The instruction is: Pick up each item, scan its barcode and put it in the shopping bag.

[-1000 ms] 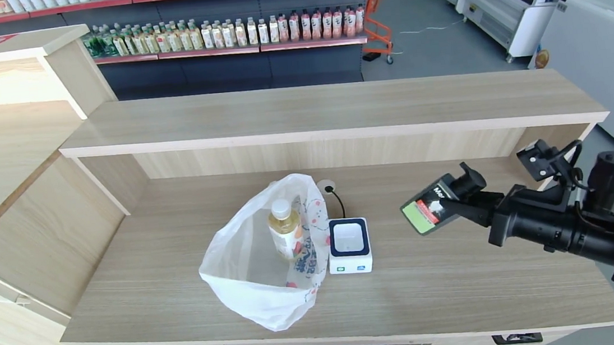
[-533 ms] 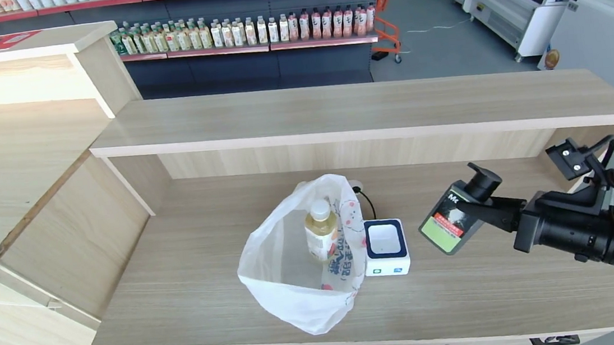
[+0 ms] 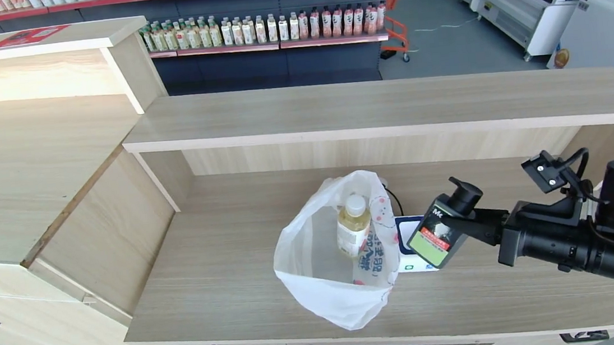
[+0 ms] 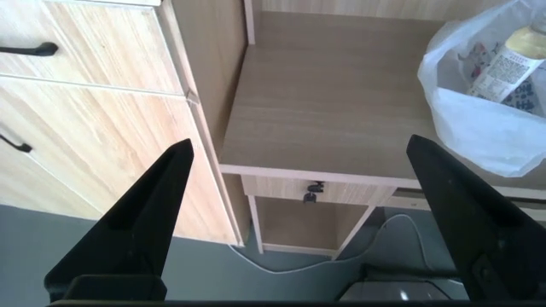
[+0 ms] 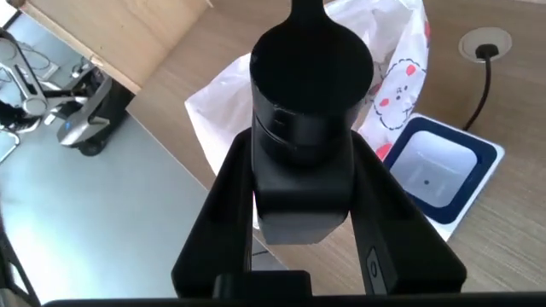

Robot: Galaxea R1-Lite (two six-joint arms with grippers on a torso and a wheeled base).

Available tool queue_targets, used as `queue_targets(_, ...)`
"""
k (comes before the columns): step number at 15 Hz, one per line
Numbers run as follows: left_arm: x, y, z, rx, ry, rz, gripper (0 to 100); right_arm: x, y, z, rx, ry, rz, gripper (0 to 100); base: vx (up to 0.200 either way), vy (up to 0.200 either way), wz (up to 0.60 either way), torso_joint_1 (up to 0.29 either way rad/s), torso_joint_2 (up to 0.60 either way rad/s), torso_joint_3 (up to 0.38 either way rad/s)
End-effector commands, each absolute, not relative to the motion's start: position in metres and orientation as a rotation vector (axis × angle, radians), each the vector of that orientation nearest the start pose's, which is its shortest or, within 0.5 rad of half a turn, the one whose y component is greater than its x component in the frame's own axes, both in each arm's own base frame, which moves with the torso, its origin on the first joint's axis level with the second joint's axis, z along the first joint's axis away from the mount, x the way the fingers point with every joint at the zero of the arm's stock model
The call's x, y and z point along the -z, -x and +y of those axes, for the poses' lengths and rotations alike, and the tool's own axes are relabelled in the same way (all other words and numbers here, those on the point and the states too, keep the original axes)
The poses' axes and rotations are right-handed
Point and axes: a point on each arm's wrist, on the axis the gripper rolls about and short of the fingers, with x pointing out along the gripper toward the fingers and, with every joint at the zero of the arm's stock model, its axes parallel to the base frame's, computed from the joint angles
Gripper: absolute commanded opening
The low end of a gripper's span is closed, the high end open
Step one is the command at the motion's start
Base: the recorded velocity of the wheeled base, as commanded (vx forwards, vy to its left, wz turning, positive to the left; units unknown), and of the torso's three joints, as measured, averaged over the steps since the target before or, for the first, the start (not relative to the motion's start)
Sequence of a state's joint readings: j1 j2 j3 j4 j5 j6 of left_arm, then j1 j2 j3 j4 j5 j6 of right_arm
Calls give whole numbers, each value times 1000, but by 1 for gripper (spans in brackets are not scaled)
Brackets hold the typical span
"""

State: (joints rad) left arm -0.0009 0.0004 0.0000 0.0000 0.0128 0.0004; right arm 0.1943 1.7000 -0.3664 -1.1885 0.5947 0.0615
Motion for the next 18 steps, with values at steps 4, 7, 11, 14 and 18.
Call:
queue_targets(4,-75,23,0,-11,0,0,100,-92,-263,67,-805,37,241,0,0,0,0,0,0,0)
queue_targets(7,-75,23,0,-11,0,0,100,-66,-274,78,-858,143,265,0,0,0,0,0,0,0)
queue_targets(11,-75,23,0,-12,0,0,100,-45,-303,111,-942,204,208,0,0,0,0,0,0,0)
queue_targets(14,-75,23,0,-12,0,0,100,-39,-328,140,-993,216,131,0,0,0,0,0,0,0)
queue_targets(18,-75,23,0,-12,0,0,100,-25,-345,145,-987,222,115,0,0,0,0,0,0,0)
